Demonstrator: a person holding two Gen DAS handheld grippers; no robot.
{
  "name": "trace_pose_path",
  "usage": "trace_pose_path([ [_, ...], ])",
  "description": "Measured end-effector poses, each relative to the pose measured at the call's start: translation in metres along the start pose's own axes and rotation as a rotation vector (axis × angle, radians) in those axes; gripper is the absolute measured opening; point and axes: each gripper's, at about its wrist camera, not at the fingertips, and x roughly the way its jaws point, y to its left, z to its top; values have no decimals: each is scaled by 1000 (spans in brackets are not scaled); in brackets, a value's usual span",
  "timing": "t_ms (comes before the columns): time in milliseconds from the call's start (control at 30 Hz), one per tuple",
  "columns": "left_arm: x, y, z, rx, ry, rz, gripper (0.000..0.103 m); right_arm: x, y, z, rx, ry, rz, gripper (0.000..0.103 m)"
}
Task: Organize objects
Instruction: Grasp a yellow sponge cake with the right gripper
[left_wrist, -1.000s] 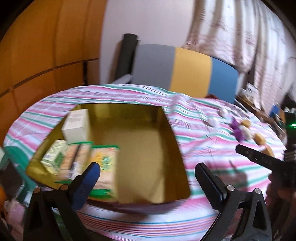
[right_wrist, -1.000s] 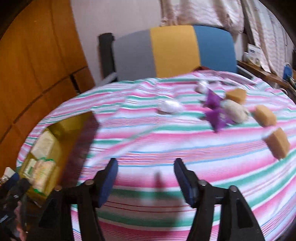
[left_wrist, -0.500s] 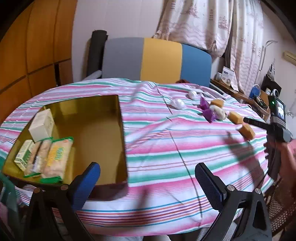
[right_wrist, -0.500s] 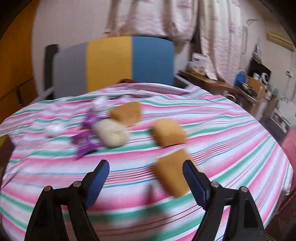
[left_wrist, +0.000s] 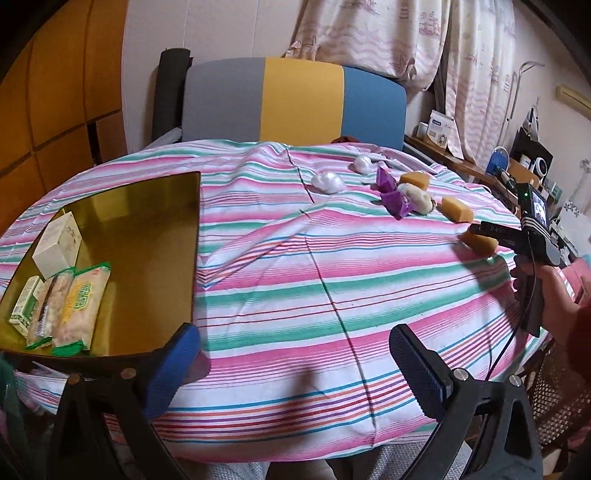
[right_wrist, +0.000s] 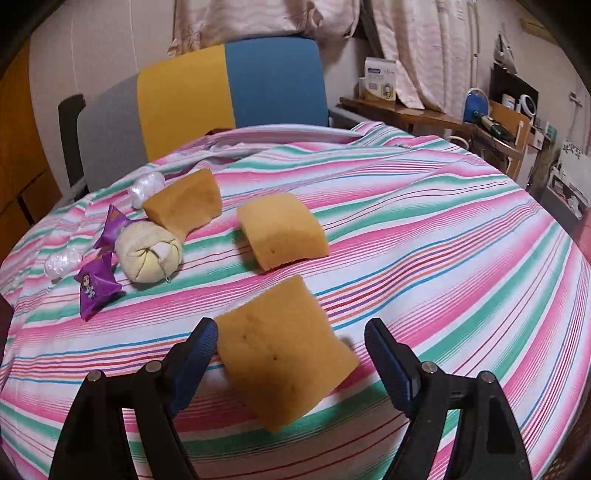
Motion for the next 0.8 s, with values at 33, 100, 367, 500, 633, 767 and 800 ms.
trace_pose_path([
  [33, 1, -1, 1, 0, 5, 6, 103, 0, 2, 0, -7, 1, 4, 78],
  [100, 2, -4, 2, 1, 3, 7, 103, 2, 9, -1, -38, 7, -14, 74],
  [367, 13, -25, 16, 31, 18, -18, 103, -7, 26, -9, -125, -67, -47, 63],
  [500, 21, -39, 25, 47, 33, -43, 103, -14, 26, -12, -136, -109, 44, 63],
  [633, 34, -53, 38, 62, 26, -42, 103, -13, 25, -15, -123, -91, 132, 63],
  [767, 50, -68, 56, 38, 10, -29, 103, -7, 19, -16, -73, -72, 118, 63],
  [800, 57, -72, 62, 24, 11, -26, 103, -7, 18, -17, -68, -71, 115, 63],
])
